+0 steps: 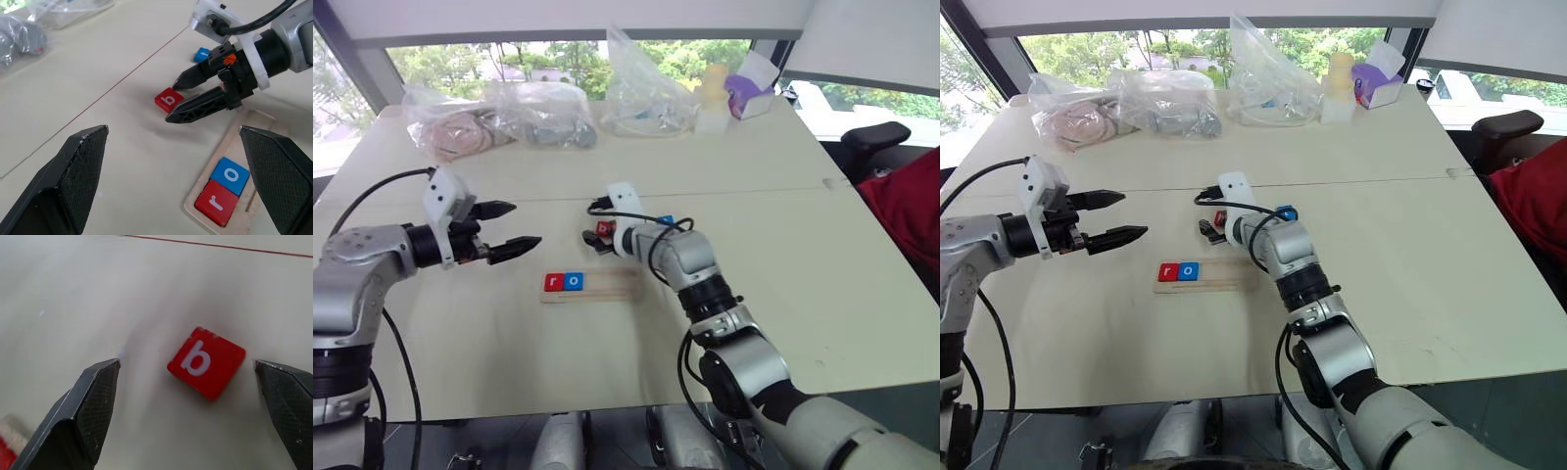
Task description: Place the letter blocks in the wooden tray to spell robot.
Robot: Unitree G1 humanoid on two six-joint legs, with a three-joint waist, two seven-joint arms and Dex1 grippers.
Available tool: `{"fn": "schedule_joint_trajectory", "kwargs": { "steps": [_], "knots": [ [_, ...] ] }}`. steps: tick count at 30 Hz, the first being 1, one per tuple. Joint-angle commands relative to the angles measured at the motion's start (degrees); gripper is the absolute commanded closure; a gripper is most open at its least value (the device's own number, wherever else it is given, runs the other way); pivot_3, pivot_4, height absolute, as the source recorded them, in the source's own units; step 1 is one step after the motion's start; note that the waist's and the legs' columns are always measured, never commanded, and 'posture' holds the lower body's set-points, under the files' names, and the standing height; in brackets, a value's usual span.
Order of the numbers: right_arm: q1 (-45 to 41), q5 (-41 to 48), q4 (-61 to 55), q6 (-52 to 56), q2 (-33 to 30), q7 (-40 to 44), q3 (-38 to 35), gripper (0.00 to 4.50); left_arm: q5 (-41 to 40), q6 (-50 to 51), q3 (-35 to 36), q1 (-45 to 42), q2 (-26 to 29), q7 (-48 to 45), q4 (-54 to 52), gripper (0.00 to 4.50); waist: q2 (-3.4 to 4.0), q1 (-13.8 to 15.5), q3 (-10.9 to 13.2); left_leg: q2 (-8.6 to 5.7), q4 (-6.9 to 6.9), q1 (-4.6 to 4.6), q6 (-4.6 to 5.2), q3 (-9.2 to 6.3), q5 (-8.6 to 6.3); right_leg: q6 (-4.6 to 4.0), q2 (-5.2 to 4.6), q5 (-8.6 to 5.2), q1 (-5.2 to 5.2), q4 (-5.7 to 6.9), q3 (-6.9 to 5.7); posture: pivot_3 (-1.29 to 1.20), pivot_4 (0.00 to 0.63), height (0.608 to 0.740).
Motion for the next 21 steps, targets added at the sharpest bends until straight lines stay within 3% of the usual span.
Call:
{"fn": "schedule_joint_trajectory", "kwargs": {
  "steps": [1,4,8,15,21],
  "knots": [
    [-1.3,-3.1,5.8,-3.2,2.7,-0.9,1.9,0.0,-1.1,-0.7,3.0,1.0,0.5,1.8,-2.4,0.03,-0.02,0.0,0.0,0.0,-0.01,0.0,0.0,0.01,0.0,0.0,-0.01,0.0,0.0,0.0,0.01,0.0,0.15,0.735],
    [-0.8,-5.4,9.4,-6.1,3.9,-1.2,2.8,0.81,-0.9,-1.3,2.9,2.2,0.3,2.8,-2.8,0.0,-0.05,-0.1,0.0,0.0,-0.02,0.08,-0.01,0.02,0.0,-0.02,-0.03,0.01,0.06,-0.01,0.02,0.0,0.15,0.735],
    [0.2,-8.1,10.9,-8.7,4.1,-1.8,3.3,2.86,-1.0,-1.7,2.7,3.1,0.2,3.8,-3.4,0.0,-0.1,-0.1,-0.1,0.02,-0.02,0.1,-0.02,0.01,0.01,-0.05,-0.04,0.02,0.07,-0.01,0.02,0.0,0.15,0.735],
    [1.1,-11.2,4.7,-13.8,-2.0,-0.1,2.6,2.95,-1.9,-1.5,0.8,2.3,-0.6,4.0,-4.5,0.0,-0.08,0.2,-0.1,0.02,-0.05,0.1,-0.06,0.0,0.03,-0.08,-0.07,0.04,0.07,-0.02,0.02,0.0,0.15,0.735],
    [6.8,-9.3,-22.7,-2.2,-14.5,7.5,1.2,2.95,-4.3,0.6,-2.8,-0.7,-1.4,2.6,-6.0,0.0,-0.07,1.8,-0.1,-0.12,-0.05,-0.18,-0.14,0.01,0.07,-0.06,-0.26,0.04,-0.07,-0.16,-0.05,0.0,0.15,0.735]
  ]
}}
